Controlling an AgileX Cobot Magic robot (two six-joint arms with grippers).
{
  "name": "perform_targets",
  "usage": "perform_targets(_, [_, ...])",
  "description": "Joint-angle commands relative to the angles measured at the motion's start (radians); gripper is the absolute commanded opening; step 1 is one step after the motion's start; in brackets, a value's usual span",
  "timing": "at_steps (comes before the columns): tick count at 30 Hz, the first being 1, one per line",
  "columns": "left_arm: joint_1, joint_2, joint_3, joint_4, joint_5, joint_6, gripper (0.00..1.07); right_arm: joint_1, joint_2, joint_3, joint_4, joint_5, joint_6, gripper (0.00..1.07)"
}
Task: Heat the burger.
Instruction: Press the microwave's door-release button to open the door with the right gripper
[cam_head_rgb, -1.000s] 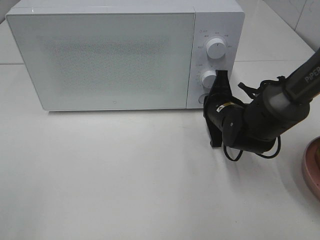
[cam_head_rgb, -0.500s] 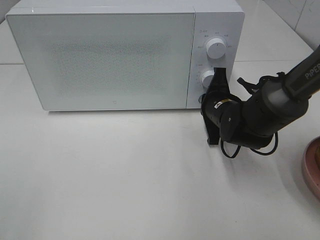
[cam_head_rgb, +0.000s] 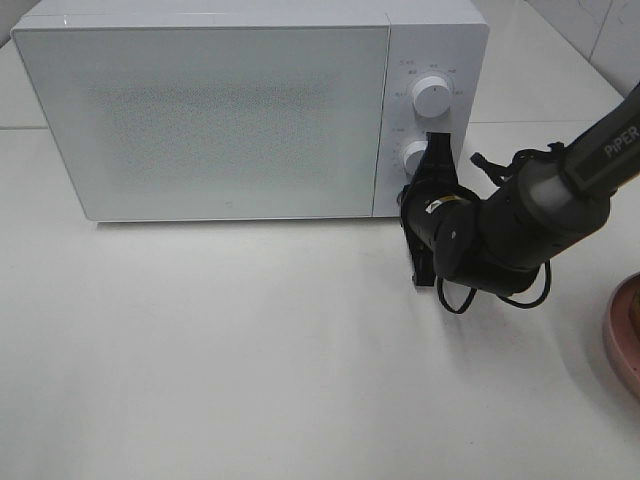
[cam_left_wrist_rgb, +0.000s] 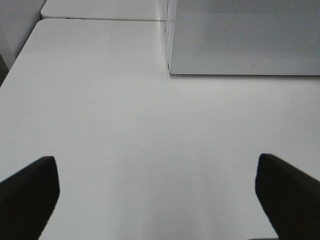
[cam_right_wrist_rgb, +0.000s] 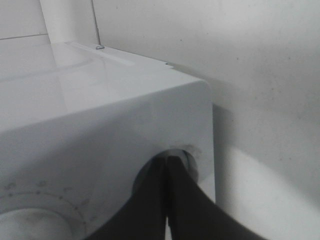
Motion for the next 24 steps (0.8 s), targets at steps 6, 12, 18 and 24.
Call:
perform_targets(6, [-0.007, -0.018, 0.003, 0.0, -0.014, 0.0, 1.0, -0.018, 0.014, -0.109, 0.041, -0.277, -0.051, 0.0])
perform_targets(12, [-0.007, -0.018, 0.003, 0.0, -0.014, 0.0, 1.0, -0.018, 0.033, -0.164, 0.059, -0.356, -0.092, 0.0])
perform_targets(18, [-0.007, -0.018, 0.003, 0.0, -0.014, 0.0, 1.0, -0.018, 0.033, -0.181, 0.055, -0.34, -0.114, 0.0])
perform_targets(24, [-0.007, -0.018, 0.003, 0.0, -0.014, 0.0, 1.0, -0.018, 0.029, -0.164, 0.055, -0.314, -0.121, 0.0])
